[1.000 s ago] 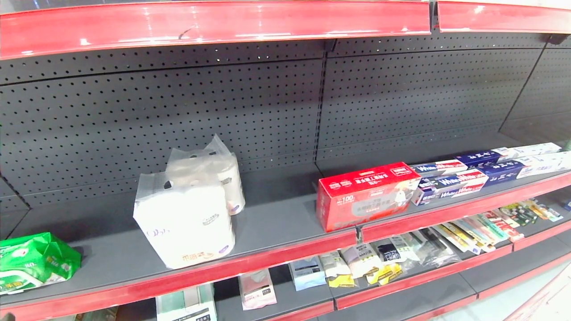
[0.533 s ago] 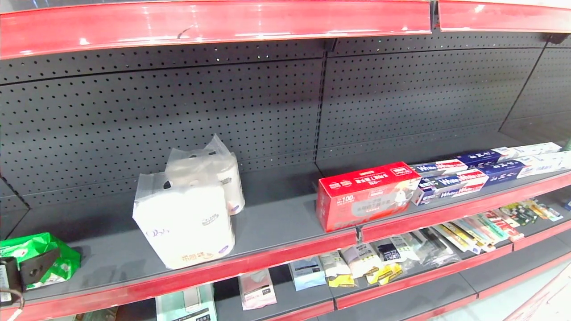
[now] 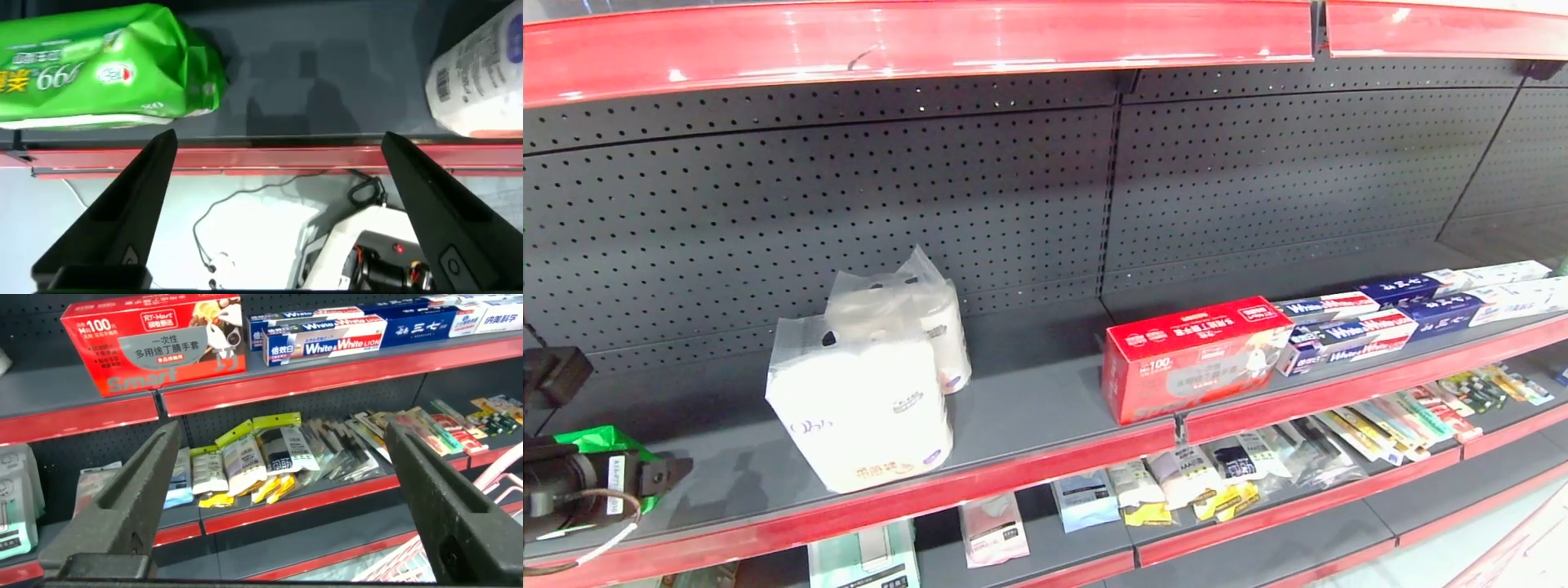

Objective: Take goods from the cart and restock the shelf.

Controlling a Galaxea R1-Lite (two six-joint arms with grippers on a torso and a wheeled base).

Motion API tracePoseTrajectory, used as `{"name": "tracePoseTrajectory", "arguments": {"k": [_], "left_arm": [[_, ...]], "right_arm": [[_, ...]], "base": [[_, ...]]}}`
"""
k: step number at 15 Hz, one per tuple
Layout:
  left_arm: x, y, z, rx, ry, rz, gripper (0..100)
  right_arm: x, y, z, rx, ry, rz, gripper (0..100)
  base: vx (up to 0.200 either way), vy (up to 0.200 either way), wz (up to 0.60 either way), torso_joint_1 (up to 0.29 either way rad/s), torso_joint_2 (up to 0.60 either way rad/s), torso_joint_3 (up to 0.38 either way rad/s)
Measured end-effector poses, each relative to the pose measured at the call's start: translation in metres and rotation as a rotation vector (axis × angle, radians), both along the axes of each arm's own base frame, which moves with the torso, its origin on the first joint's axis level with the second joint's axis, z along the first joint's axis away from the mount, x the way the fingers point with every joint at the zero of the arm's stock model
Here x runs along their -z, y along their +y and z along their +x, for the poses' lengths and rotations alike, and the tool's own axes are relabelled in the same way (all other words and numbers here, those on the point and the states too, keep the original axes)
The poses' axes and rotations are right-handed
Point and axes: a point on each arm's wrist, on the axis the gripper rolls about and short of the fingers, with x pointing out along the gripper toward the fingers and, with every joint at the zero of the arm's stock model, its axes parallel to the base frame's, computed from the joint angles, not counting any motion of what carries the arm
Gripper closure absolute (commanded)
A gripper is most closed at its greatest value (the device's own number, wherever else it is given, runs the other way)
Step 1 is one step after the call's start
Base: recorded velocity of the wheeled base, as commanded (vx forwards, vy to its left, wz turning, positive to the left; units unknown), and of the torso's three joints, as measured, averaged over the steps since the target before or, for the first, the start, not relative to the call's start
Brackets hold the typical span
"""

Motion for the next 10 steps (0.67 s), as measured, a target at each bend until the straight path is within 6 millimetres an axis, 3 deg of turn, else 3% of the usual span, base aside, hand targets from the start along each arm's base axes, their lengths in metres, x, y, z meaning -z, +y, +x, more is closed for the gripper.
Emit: {"name": "tracePoseTrajectory", "arguments": {"k": [10], "left_arm": [[0.014,0.004,0.064,0.036,0.051,-0.016,0]], "right_arm": [[0.0,0.0,0.0,0.0,0.0,0.0,0]], "base": [[0.0,0.0,0.0,0.0,0.0,0.0]]}}
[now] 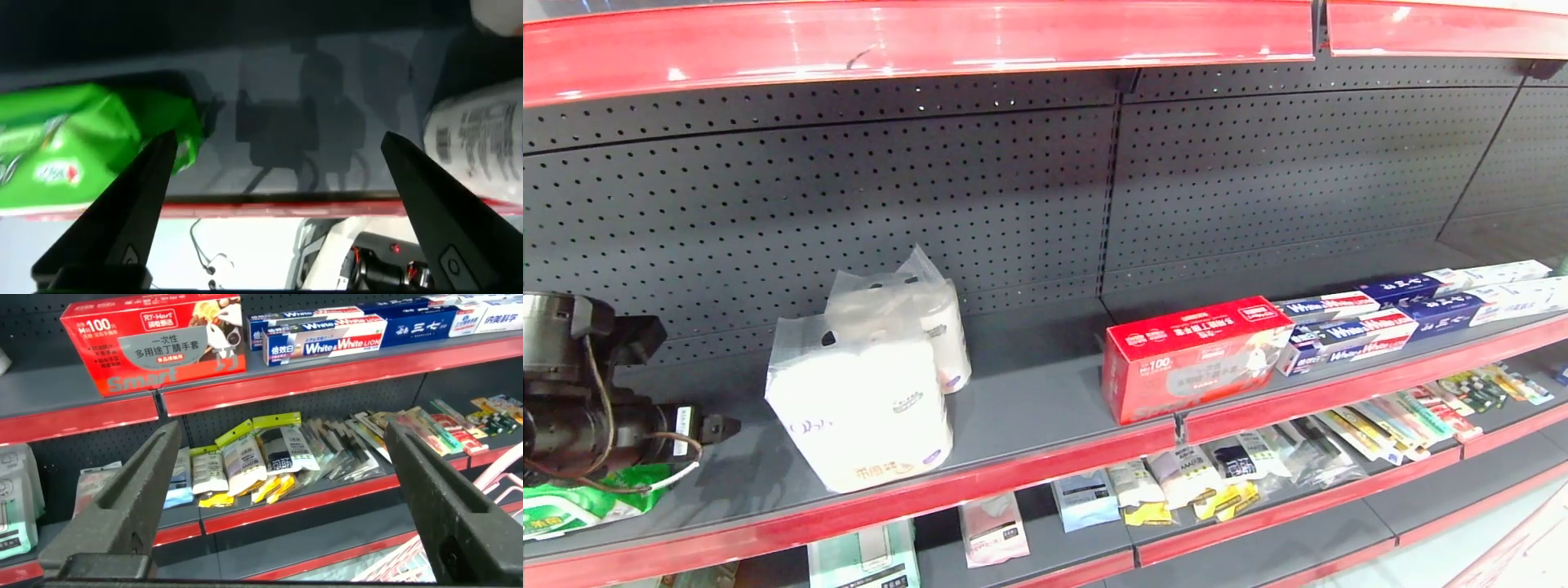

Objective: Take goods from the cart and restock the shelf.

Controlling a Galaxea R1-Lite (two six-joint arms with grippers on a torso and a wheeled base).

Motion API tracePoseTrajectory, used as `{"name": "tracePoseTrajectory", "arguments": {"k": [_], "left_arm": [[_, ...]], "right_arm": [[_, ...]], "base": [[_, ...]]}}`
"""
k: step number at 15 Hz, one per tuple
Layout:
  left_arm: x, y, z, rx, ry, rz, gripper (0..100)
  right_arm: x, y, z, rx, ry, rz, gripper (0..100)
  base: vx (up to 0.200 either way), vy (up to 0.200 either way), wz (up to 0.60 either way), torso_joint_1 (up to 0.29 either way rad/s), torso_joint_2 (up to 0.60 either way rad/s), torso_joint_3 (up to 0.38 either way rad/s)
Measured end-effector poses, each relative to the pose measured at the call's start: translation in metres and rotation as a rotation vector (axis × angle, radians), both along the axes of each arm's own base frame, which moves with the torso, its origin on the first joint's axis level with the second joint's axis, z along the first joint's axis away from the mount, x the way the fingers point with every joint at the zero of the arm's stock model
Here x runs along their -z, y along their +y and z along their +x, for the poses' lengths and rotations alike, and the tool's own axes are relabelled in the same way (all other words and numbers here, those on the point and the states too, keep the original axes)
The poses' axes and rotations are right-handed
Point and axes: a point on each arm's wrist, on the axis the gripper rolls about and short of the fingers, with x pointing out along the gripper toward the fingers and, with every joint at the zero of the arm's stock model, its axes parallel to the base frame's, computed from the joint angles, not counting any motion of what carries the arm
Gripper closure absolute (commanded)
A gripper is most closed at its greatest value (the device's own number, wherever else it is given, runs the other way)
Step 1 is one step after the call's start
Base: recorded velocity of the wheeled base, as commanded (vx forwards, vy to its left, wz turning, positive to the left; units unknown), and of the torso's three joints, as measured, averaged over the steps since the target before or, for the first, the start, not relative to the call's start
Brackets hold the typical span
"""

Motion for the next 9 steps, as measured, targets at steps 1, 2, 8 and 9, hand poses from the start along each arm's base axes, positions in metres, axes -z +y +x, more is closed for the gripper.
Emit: {"name": "tracePoseTrajectory", "arguments": {"k": [1,2,8,9], "left_arm": [[0.001,-0.001,0.007,0.008,0.004,-0.001,0],[0.002,-0.001,0.011,0.013,0.01,-0.002,0],[0.018,-0.002,0.033,0.027,0.049,-0.008,0],[0.021,-0.003,0.036,0.033,0.048,-0.007,0]], "right_arm": [[0.0,0.0,0.0,0.0,0.0,0.0,0],[0.0,0.0,0.0,0.0,0.0,0.0,0],[0.0,0.0,0.0,0.0,0.0,0.0,0],[0.0,0.0,0.0,0.0,0.0,0.0,0]], "base": [[0.0,0.0,0.0,0.0,0.0,0.0],[0.0,0.0,0.0,0.0,0.0,0.0],[0.0,0.0,0.0,0.0,0.0,0.0],[0.0,0.0,0.0,0.0,0.0,0.0]]}}
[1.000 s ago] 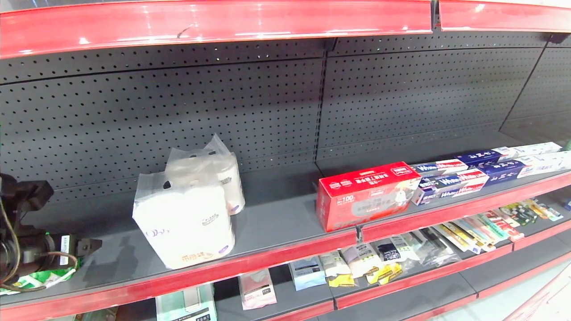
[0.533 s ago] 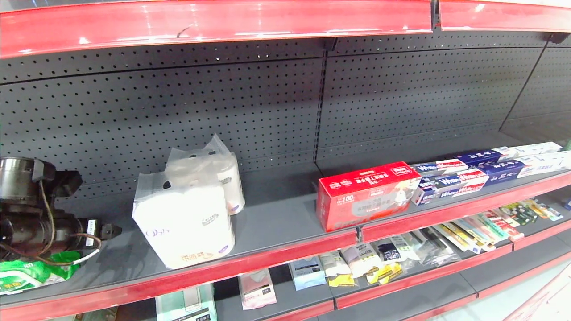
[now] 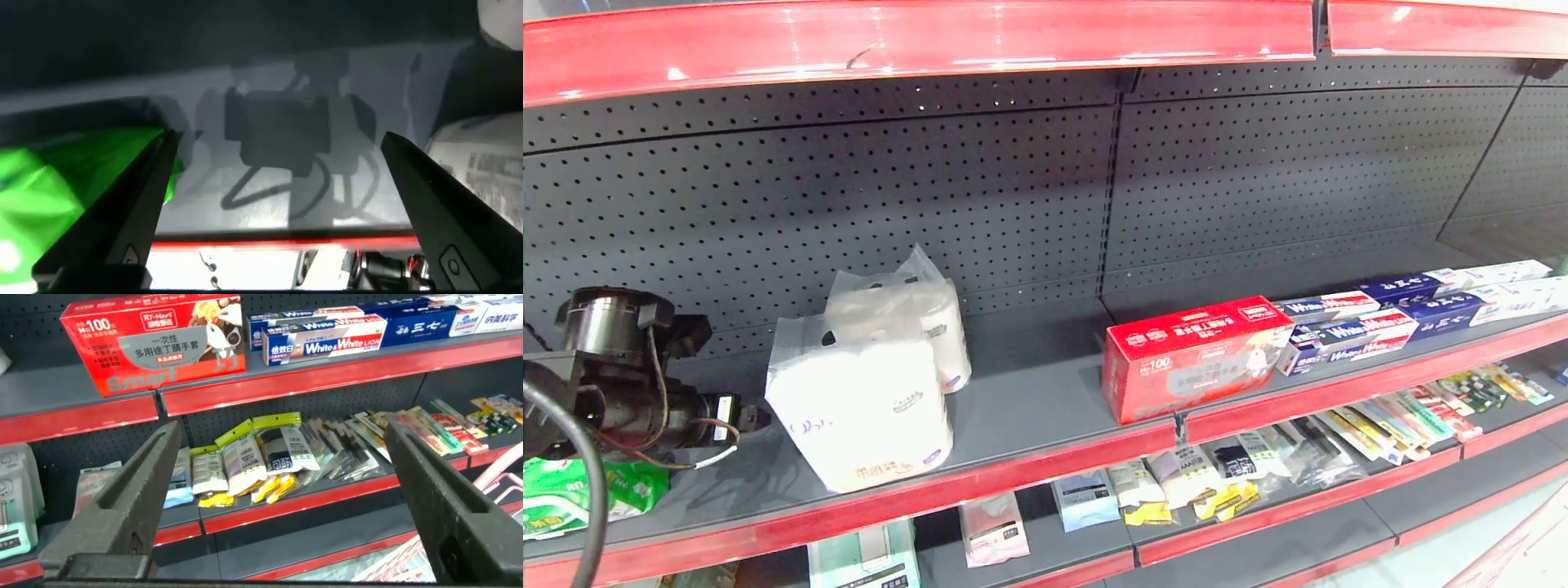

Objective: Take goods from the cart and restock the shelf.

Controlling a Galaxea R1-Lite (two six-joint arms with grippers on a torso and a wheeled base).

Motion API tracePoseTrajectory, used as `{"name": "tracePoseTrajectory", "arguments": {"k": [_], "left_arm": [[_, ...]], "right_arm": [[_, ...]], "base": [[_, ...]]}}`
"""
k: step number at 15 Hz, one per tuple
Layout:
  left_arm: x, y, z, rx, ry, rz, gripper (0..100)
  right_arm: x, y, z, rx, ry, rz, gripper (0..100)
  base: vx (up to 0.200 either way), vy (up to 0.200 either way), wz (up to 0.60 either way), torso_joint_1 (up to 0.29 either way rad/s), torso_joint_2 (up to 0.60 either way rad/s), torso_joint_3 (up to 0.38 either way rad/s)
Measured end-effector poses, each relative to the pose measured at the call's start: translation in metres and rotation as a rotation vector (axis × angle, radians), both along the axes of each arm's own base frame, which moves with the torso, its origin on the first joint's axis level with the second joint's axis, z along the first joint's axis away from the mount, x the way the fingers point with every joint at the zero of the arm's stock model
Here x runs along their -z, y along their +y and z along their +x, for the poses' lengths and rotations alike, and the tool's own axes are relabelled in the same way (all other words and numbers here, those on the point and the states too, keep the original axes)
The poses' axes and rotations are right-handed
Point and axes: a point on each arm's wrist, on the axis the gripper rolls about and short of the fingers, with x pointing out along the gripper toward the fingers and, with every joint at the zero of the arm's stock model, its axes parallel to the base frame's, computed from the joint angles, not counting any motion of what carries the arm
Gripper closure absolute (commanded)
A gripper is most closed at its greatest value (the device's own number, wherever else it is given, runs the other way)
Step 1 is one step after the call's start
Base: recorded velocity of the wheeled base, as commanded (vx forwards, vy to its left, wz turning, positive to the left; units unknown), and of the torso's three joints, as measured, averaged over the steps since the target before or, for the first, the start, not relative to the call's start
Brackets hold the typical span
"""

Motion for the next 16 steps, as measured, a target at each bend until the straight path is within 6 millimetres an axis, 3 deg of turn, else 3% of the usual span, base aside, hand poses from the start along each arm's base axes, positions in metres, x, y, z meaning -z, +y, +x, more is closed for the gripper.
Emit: {"name": "tracePoseTrajectory", "arguments": {"k": [8,16], "left_arm": [[0.016,-0.014,0.016,0.056,0.028,-0.003,0],[0.018,-0.026,0.019,0.092,0.031,-0.001,0]], "right_arm": [[0.0,0.0,0.0,0.0,0.0,0.0,0],[0.0,0.0,0.0,0.0,0.0,0.0,0]], "base": [[0.0,0.0,0.0,0.0,0.0,0.0],[0.0,0.0,0.0,0.0,0.0,0.0]]}}
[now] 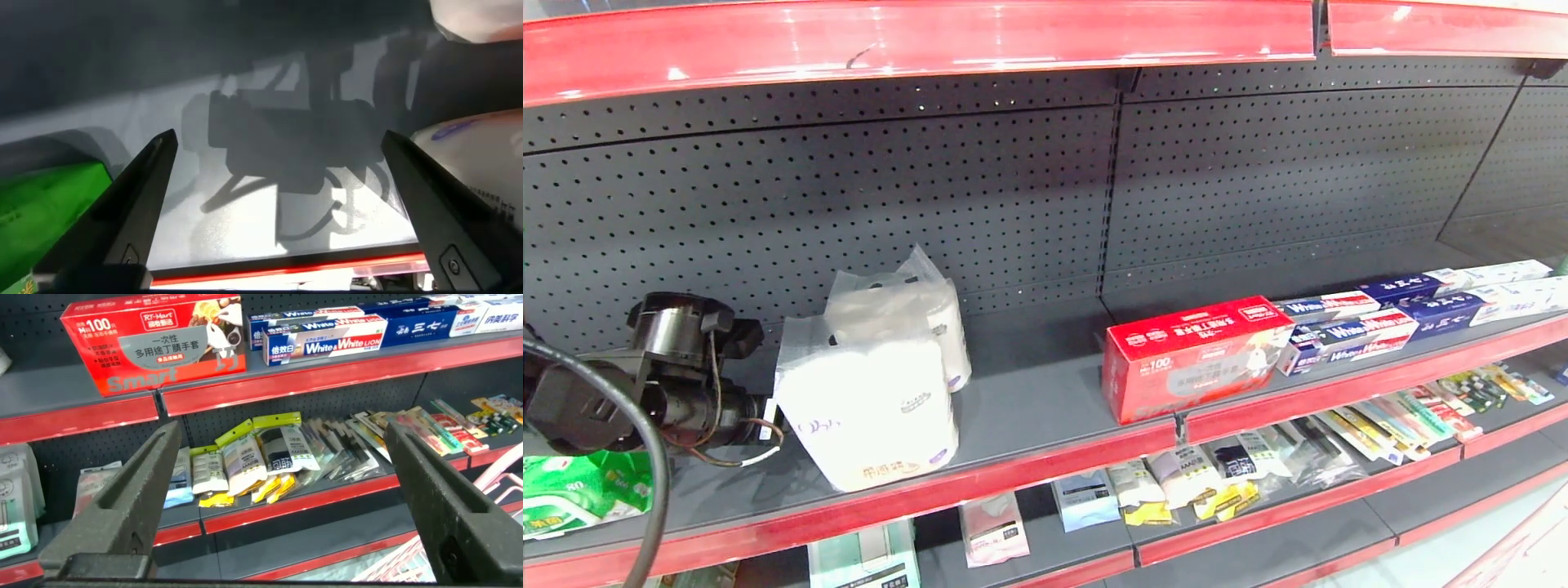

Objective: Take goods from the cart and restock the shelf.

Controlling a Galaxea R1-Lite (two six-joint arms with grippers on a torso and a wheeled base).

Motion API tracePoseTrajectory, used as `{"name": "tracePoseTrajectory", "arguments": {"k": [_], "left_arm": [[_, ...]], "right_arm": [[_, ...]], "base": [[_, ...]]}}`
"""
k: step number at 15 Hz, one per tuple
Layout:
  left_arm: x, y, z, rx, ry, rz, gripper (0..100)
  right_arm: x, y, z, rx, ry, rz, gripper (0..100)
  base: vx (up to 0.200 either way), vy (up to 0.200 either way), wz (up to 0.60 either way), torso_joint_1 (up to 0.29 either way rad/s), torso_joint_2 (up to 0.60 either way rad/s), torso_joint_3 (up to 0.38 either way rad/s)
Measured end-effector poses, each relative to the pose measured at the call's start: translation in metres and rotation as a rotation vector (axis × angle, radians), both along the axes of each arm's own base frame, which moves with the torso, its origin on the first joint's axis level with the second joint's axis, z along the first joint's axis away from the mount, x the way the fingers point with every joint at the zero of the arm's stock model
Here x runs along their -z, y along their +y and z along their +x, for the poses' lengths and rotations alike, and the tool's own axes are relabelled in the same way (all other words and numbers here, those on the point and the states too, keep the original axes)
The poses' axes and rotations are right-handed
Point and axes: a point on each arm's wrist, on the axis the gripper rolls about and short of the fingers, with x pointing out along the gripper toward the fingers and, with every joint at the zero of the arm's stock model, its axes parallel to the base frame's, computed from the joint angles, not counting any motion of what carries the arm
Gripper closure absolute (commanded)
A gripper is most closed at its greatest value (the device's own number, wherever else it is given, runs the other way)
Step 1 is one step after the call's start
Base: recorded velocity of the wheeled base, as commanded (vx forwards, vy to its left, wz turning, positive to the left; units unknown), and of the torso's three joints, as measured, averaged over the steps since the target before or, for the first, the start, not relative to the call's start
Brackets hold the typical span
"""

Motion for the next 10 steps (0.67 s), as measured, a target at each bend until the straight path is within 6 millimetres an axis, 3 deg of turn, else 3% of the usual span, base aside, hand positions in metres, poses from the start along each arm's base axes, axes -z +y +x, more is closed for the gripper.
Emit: {"name": "tracePoseTrajectory", "arguments": {"k": [10], "left_arm": [[-0.0018,-0.0099,0.0019,0.033,-0.008,0.003,0]], "right_arm": [[0.0,0.0,0.0,0.0,0.0,0.0,0]], "base": [[0.0,0.0,0.0,0.0,0.0,0.0]]}}
